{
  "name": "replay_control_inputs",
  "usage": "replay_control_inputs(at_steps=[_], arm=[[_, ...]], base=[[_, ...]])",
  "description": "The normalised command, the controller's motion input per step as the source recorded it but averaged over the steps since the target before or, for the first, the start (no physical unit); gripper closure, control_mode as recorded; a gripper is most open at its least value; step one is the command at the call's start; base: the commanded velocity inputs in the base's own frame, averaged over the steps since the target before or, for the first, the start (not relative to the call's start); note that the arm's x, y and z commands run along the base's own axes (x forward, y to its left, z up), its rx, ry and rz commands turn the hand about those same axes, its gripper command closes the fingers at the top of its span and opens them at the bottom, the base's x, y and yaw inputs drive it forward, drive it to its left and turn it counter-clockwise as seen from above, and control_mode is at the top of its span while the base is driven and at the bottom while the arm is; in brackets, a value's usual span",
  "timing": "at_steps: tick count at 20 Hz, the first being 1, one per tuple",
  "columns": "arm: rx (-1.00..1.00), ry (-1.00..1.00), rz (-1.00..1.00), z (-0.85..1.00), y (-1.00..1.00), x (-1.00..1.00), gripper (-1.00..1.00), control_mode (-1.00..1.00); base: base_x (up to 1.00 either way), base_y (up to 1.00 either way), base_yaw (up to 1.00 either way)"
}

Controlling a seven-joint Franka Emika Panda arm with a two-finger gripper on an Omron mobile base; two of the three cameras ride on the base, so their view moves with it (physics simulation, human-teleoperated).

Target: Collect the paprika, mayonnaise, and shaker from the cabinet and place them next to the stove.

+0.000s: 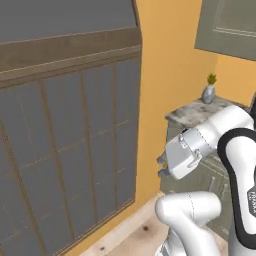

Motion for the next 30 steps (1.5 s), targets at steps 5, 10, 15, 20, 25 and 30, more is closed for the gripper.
replay_control_inputs(at_steps=[5, 10, 15, 20, 25, 30], arm=[[0.00, 0.00, 0.00, 0.00, 0.00, 0.00, -1.00, 1.00], [0.00, 0.00, 0.00, 0.00, 0.00, 0.00, -1.00, 1.00], [0.00, 0.00, 0.00, 0.00, 0.00, 0.00, -1.00, 1.00], [0.00, 0.00, 0.00, 0.00, 0.00, 0.00, -1.00, 1.00], [0.00, 0.00, 0.00, 0.00, 0.00, 0.00, -1.00, 1.00], [0.00, 0.00, 0.00, 0.00, 0.00, 0.00, -1.00, 1.00]], base=[[0.08, 0.07, 0.66], [0.02, 0.08, 0.68], [0.00, 0.11, 0.67], [0.25, 0.03, 0.63], [0.56, 0.00, 0.56], [0.56, 0.00, 0.54]])
